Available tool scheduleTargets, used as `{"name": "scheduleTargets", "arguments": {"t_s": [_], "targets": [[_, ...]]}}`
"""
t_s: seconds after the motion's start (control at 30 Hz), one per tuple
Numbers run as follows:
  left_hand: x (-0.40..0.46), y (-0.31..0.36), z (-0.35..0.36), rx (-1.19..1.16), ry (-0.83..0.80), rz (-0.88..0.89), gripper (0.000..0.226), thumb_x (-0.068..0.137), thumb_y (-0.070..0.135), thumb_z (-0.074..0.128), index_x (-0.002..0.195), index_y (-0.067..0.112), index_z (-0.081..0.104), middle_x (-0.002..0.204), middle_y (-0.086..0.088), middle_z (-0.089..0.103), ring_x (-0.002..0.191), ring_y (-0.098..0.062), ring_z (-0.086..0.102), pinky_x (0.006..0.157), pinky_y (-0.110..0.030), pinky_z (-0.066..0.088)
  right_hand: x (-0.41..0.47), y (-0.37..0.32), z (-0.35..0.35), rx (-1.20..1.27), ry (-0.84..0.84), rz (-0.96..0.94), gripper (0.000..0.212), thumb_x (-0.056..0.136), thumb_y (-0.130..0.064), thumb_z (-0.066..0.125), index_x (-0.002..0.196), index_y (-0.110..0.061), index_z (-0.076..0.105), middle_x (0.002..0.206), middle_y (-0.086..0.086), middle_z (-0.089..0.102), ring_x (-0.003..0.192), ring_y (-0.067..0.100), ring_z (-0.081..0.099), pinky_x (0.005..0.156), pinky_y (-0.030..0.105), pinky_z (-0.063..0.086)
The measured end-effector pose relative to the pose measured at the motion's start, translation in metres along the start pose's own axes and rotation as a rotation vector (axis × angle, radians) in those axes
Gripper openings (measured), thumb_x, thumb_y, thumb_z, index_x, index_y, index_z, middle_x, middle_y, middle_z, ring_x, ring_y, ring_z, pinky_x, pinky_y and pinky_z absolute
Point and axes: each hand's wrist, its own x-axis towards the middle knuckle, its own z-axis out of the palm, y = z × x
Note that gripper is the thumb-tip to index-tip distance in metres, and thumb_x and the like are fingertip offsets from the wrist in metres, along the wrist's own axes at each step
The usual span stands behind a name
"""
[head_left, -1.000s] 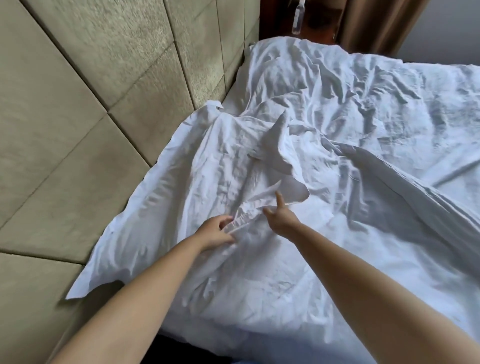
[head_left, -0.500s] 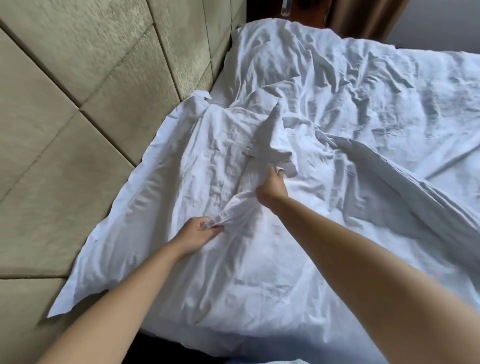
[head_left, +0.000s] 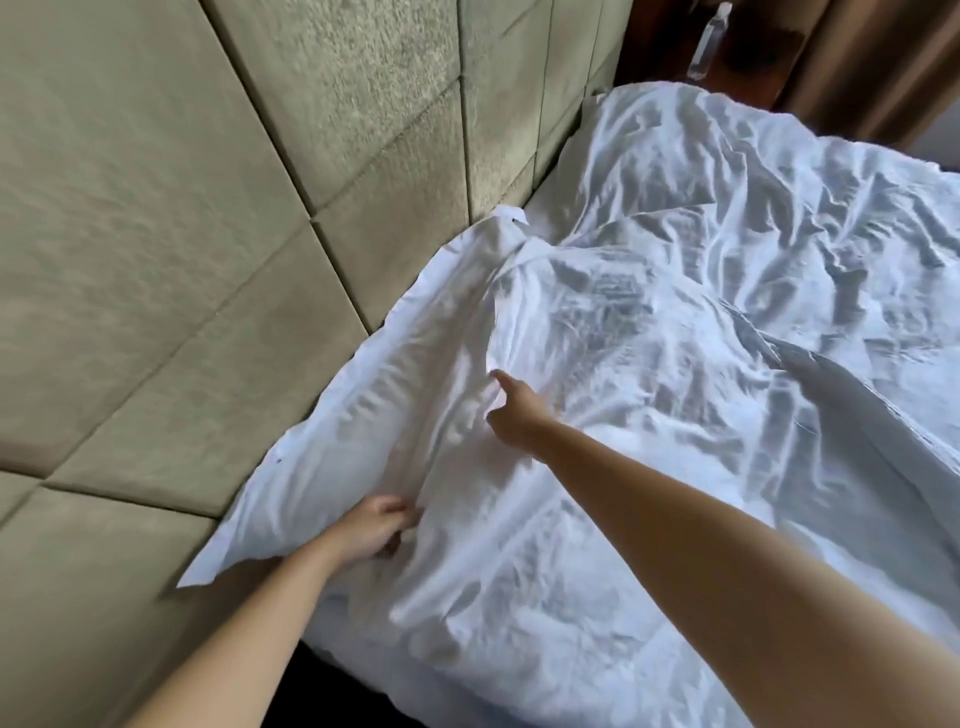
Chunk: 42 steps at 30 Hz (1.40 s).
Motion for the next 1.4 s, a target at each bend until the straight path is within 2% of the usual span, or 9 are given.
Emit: {"name": "scheduleTargets", "arguments": {"t_s": [0.23, 0.4, 0.6, 0.73, 0.83, 0.93, 1.1, 1.2, 1.4], "targets": [[-0.011, 0.034, -0.044, -0.247, 0.708, 0.42, 0.023, 0.098, 0.021, 0.051, 0.076, 0.026, 0.056, 0.071, 0.008, 0.052, 0.066, -0.004, 0.046, 0.064, -0.017, 0.038, 0.007, -0.023, 0.011, -0.16, -0.117, -0.104, 0.078, 0.088, -0.009, 0.041, 0.151, -0.039, 0.006, 0.108, 0.012, 0.061, 0.083, 0.025, 0.056, 0.069, 0.032, 0.046], [-0.011, 0.007, -0.038, -0.087, 0.419, 0.194, 0.034, 0.088, 0.046, 0.061, 0.074, 0.017, 0.049, 0.064, 0.003, 0.041, 0.059, -0.012, 0.04, 0.056, -0.025, 0.032, -0.006, -0.006, 0.03, -0.279, -0.175, -0.132, 0.073, 0.089, -0.012, 0.045, 0.152, -0.028, 0.012, 0.136, 0.01, 0.049, 0.121, 0.028, 0.049, 0.089, 0.029, 0.041], [-0.028, -0.072, -0.04, 0.343, -0.188, -0.115, 0.1, 0.033, 0.081, 0.076, 0.113, 0.023, 0.066, 0.111, 0.005, 0.069, 0.103, -0.012, 0.064, 0.094, -0.03, 0.05, -0.019, 0.009, 0.04, -0.345, -0.169, -0.104, 0.056, 0.092, -0.013, 0.042, 0.146, -0.022, 0.033, 0.141, 0.01, 0.044, 0.127, 0.027, 0.045, 0.101, 0.032, 0.041], [-0.039, -0.052, -0.069, 0.405, 0.237, 0.06, 0.044, 0.077, 0.058, 0.067, 0.063, 0.02, 0.048, 0.062, 0.008, 0.047, 0.062, -0.012, 0.047, 0.055, -0.027, 0.032, -0.024, 0.003, 0.04, -0.386, -0.155, -0.132, 0.05, 0.094, -0.016, 0.044, 0.143, -0.021, 0.039, 0.141, 0.01, 0.044, 0.127, 0.028, 0.045, 0.1, 0.032, 0.04], [-0.051, -0.034, -0.1, 0.206, 0.51, 0.327, 0.055, 0.087, 0.038, 0.065, 0.054, 0.02, 0.026, 0.051, 0.011, 0.02, 0.05, -0.008, 0.021, 0.051, -0.029, 0.017, -0.029, -0.001, 0.041, -0.406, -0.11, -0.161, 0.048, 0.095, -0.019, 0.043, 0.142, -0.022, 0.039, 0.139, 0.007, 0.046, 0.126, 0.026, 0.047, 0.1, 0.033, 0.042], [-0.052, -0.045, -0.096, 0.431, 0.459, 0.178, 0.055, 0.085, 0.044, 0.066, 0.052, 0.019, 0.031, 0.05, 0.008, 0.027, 0.05, -0.012, 0.028, 0.052, -0.03, 0.022, -0.036, 0.002, 0.049, -0.454, -0.116, -0.148, 0.047, 0.094, -0.018, 0.041, 0.141, -0.022, 0.041, 0.138, 0.008, 0.048, 0.126, 0.026, 0.047, 0.1, 0.033, 0.041], [-0.04, -0.085, -0.059, 0.436, 0.308, -0.036, 0.023, 0.087, 0.04, 0.065, 0.092, 0.018, 0.064, 0.098, -0.004, 0.065, 0.102, -0.023, 0.061, 0.076, -0.026, 0.041, -0.052, 0.005, 0.065, -0.53, -0.184, -0.184, 0.051, 0.094, -0.017, 0.041, 0.144, -0.021, 0.037, 0.142, 0.008, 0.041, 0.128, 0.028, 0.044, 0.101, 0.035, 0.041], [-0.04, -0.073, -0.044, 0.164, 0.342, -0.064, 0.057, 0.088, 0.038, 0.064, 0.137, 0.016, 0.045, 0.134, -0.008, 0.052, 0.122, -0.023, 0.052, 0.096, -0.03, 0.041, -0.056, 0.0, 0.065, -0.496, -0.186, -0.204, 0.051, 0.095, -0.016, 0.04, 0.145, -0.02, 0.035, 0.144, 0.007, 0.039, 0.125, 0.028, 0.047, 0.097, 0.035, 0.044], [-0.02, -0.012, -0.019, 0.196, 0.34, 0.067, 0.037, 0.092, 0.012, 0.047, 0.128, 0.015, 0.055, 0.127, -0.007, 0.059, 0.116, -0.023, 0.055, 0.098, -0.03, 0.043, -0.06, -0.003, 0.036, -0.4, -0.067, -0.183, 0.05, 0.095, -0.011, 0.035, 0.144, -0.022, 0.035, 0.144, 0.003, 0.04, 0.123, 0.024, 0.049, 0.088, 0.031, 0.043]]}}
